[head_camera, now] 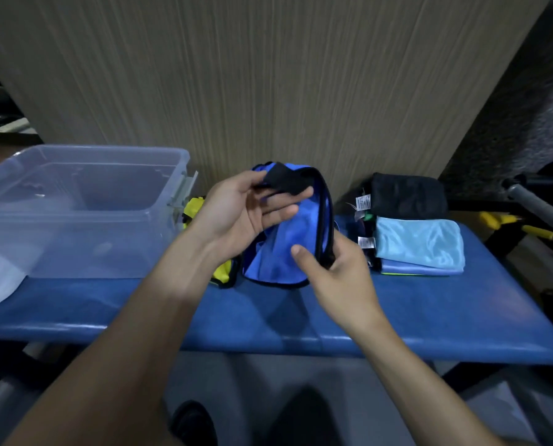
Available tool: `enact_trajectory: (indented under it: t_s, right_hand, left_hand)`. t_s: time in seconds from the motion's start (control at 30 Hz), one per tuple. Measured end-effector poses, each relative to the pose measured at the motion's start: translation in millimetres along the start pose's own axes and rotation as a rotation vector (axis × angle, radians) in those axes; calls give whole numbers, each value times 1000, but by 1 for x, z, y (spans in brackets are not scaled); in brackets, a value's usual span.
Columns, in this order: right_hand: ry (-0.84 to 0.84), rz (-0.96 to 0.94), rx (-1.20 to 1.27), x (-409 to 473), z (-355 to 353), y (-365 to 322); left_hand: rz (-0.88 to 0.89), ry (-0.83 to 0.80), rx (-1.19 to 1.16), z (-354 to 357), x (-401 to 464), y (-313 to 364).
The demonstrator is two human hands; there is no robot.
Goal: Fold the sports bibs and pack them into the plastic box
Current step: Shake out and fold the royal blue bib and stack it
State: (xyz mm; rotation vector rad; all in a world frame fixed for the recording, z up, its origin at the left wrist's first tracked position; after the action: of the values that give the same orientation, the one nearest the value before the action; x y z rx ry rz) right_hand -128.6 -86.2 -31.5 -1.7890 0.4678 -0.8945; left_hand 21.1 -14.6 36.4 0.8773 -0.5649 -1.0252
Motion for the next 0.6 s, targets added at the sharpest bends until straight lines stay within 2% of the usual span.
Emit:
enact_trajectory:
  t_s: [0.1, 0.17, 0.2, 0.27, 0.33, 0.43, 0.47, 0.53, 0.6]
  right_hand:
    - [10, 62, 79, 4, -10, 3]
    - [1, 111, 226, 4, -16, -4]
    - [2, 141, 279, 5, -17, -7]
    - [5, 217, 346, 5, -19, -8]
    - [6, 297, 404, 6, -21, -7]
    - [35, 361, 446, 10, -24, -7]
    - [42, 365, 459, 11, -24, -7]
    - [49, 374, 475, 13, -22, -8]
    - [53, 386, 481, 15, -20, -8]
  left_hand:
    - [75, 86, -195, -13, 6, 6]
    - [42, 80, -143, -24, 10, 7]
    - [10, 102, 17, -30, 12, 4]
    - [37, 165, 524, -33, 8, -3]
    - [176, 68, 965, -25, -2, -6]
    - [289, -190, 1341, -5, -22, -15]
    - [353, -202, 1485, -1, -26, -22]
    - [545, -127, 1746, 5, -28, -35]
    - [695, -46, 1791, 5, -26, -42]
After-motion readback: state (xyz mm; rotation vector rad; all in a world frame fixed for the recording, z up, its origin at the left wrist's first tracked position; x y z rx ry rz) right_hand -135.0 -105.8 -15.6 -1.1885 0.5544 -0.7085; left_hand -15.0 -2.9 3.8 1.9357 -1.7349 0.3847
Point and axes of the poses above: each hand's wrist, its own x-axis towards the middle knuckle, its own z-axis out of the palm, y = z × x, the point moved 1 cm from there along x, towards the middle knuckle, and after that the axes turned 1 degree about x, right-handed, at the moved point
